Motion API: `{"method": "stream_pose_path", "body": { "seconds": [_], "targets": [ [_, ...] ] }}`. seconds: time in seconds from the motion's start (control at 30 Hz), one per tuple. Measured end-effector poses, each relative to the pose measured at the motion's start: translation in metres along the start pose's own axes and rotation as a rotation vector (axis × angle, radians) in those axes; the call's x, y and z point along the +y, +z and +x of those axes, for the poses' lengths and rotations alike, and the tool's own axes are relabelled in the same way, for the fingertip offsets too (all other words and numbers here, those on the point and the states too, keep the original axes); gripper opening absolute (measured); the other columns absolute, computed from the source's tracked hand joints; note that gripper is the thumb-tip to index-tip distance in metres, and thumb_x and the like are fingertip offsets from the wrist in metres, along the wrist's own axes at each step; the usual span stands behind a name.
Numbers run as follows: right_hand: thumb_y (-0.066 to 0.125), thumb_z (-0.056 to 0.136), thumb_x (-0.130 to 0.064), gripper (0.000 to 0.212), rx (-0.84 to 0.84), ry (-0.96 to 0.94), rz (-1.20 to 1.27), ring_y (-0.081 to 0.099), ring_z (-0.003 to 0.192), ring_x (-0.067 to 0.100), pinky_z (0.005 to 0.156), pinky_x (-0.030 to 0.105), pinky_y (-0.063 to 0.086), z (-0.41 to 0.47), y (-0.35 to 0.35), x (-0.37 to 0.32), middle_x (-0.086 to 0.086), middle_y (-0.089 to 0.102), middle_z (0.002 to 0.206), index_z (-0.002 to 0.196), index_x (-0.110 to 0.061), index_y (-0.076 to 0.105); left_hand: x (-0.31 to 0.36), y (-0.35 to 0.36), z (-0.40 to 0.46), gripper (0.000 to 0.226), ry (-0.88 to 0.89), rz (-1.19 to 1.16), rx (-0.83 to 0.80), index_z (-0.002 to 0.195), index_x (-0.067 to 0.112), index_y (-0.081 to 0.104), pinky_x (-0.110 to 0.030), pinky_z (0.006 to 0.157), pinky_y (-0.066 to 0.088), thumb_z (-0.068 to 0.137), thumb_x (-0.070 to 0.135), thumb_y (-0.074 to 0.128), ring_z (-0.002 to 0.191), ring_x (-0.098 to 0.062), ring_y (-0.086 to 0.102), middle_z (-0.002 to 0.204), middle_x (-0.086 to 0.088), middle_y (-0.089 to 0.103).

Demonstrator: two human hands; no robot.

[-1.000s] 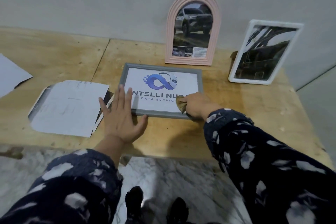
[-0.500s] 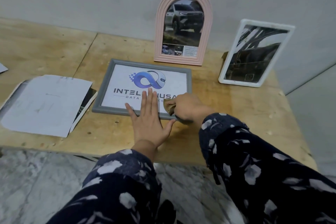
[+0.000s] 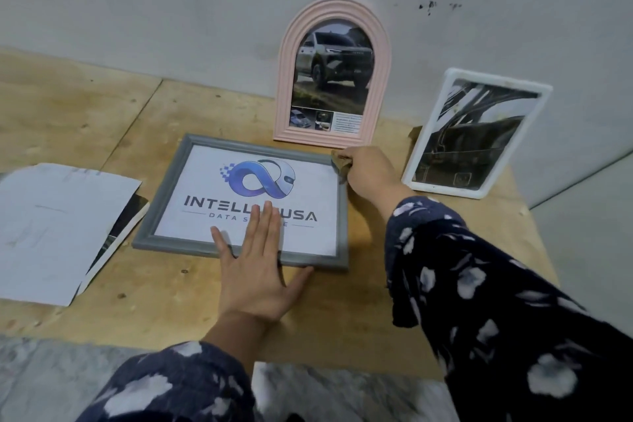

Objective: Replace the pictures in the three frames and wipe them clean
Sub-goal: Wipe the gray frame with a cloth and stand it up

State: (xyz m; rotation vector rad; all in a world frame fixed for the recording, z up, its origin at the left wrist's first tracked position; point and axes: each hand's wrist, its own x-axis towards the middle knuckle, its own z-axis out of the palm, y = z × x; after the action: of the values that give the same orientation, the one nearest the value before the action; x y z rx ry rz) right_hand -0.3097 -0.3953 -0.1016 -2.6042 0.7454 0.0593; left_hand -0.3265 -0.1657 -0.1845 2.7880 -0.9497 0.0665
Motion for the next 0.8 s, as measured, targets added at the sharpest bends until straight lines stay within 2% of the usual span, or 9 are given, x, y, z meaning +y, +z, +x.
{"method": "stream_pose_path", "body": {
  "seconds": [0.07,0.13,0.3,0.43,0.5,0.67,0.8],
  "targets": [
    [0.044,0.092,-0.002,0.04,-0.081,-0.02,-0.171,0.058,0.11,0.029,0.092,0.029,0.046,0.004,0.01,0.001,0.01,0.059,0.124,0.127,-0.012,0.061,-0.001,0.0,0.001,0.1,-0.008,0.005,-0.01,0.154,0.013,0.017,-0.061,0.113,-0.012,0.08,0.08,0.029,0.149,-0.017,0.005,0.16,-0.001,0.014],
    [0.047,0.093,-0.006,0.036,-0.081,-0.053,-0.303,0.056,0.11,0.031,0.092,0.033,0.047,0.004,0.017,0.0,0.01,0.05,0.129,0.128,-0.01,0.058,0.0,-0.001,0.002,0.101,-0.013,0.013,-0.01,0.154,0.013,0.017,-0.06,0.112,-0.014,0.08,0.08,0.029,0.149,-0.018,0.005,0.16,-0.001,0.014],
    [0.044,0.091,-0.008,0.035,-0.085,-0.051,-0.463,0.059,0.099,0.029,0.067,0.032,0.042,-0.008,0.032,-0.004,0.008,0.055,0.121,0.124,-0.006,0.054,0.001,-0.001,0.001,0.101,-0.014,0.031,-0.016,0.153,0.011,0.019,-0.062,0.113,-0.011,0.08,0.079,0.031,0.149,-0.015,0.005,0.16,-0.002,0.015],
    [0.047,0.092,-0.013,0.026,-0.084,-0.1,-0.585,0.059,0.099,0.026,0.071,0.034,0.045,-0.031,0.035,-0.011,0.006,0.055,0.12,0.115,-0.01,0.06,0.002,-0.003,-0.001,0.1,-0.017,0.045,-0.009,0.153,0.011,0.021,-0.062,0.113,-0.009,0.08,0.079,0.028,0.148,-0.018,0.008,0.16,-0.003,0.018],
    [0.046,0.094,-0.013,0.025,-0.098,-0.128,-0.584,0.06,0.1,0.023,0.071,0.031,0.042,-0.041,0.034,-0.012,0.005,0.055,0.121,0.113,-0.011,0.062,0.001,-0.003,-0.001,0.101,-0.023,0.053,-0.008,0.153,0.01,0.022,-0.063,0.113,-0.009,0.08,0.08,0.027,0.148,-0.019,0.009,0.159,-0.004,0.018],
    [0.049,0.093,-0.012,0.028,-0.128,-0.072,-0.354,0.057,0.106,0.022,0.085,0.031,0.05,-0.061,0.033,-0.008,0.004,0.058,0.123,0.117,-0.012,0.064,0.001,-0.004,0.0,0.101,-0.021,0.066,-0.009,0.152,0.009,0.021,-0.067,0.111,-0.004,0.08,0.08,0.026,0.148,-0.02,0.008,0.159,-0.007,0.02],
    [0.053,0.088,-0.006,0.035,-0.153,0.02,-0.221,0.057,0.104,0.02,0.084,0.029,0.05,-0.08,0.035,-0.009,0.001,0.06,0.122,0.121,-0.017,0.061,0.002,-0.005,0.0,0.102,-0.029,0.07,-0.005,0.153,0.01,0.018,-0.068,0.111,-0.005,0.079,0.079,0.028,0.148,-0.018,0.003,0.16,-0.006,0.015]
  ]
}}
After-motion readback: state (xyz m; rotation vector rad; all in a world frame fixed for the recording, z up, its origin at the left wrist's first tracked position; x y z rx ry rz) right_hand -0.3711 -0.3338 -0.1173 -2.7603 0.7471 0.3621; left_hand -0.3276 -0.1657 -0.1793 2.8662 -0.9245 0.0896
